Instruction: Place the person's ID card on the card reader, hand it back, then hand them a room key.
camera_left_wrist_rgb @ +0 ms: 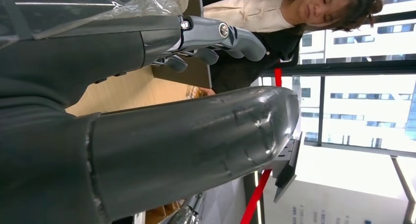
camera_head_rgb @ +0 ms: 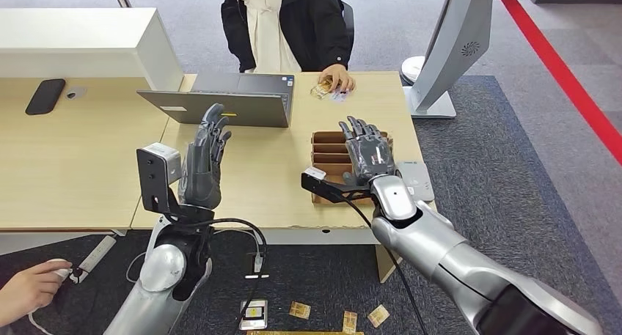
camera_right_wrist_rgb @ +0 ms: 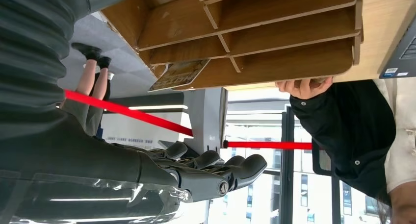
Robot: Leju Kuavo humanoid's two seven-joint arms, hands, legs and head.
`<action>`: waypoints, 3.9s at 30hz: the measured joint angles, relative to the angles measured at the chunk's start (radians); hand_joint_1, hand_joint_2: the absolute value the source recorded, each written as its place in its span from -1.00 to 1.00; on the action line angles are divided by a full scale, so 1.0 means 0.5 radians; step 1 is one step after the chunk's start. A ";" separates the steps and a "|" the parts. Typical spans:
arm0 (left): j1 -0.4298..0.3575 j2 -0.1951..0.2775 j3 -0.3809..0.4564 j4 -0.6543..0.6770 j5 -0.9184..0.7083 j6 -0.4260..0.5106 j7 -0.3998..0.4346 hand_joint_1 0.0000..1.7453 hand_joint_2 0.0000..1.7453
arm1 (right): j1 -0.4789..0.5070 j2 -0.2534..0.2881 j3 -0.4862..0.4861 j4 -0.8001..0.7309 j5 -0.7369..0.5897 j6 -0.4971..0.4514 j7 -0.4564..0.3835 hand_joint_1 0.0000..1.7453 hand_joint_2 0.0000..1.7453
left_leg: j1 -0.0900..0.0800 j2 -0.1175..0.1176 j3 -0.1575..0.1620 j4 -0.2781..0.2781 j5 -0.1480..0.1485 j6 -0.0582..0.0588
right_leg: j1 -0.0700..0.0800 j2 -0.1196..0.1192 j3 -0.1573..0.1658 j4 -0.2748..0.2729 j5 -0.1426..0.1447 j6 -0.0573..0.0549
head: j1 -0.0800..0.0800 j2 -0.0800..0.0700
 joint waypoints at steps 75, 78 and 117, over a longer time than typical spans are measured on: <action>0.061 0.015 0.005 -0.030 -0.097 -0.011 -0.066 -1.00 -1.00 | -0.346 0.177 0.087 0.441 -0.048 0.053 -0.254 -1.00 1.00 | 0.000 0.000 0.000 0.000 0.000 0.000 | 0.000 0.000 -0.001 0.000 0.000 0.000 | 0.000 0.000; 0.066 0.015 0.005 -0.030 -0.099 -0.011 -0.059 -1.00 -1.00 | -0.346 0.176 0.087 0.455 -0.055 0.053 -0.254 -1.00 1.00 | 0.000 0.000 0.000 0.000 0.000 0.000 | 0.000 0.000 -0.001 0.000 0.000 0.000 | 0.000 0.000; 0.109 0.015 0.018 -0.039 -0.148 -0.019 0.002 -1.00 -1.00 | -0.345 0.099 0.087 0.620 -0.085 0.186 0.047 -1.00 1.00 | -0.001 0.000 0.000 0.000 0.000 0.000 | 0.000 0.000 -0.001 0.000 0.000 0.000 | 0.000 0.000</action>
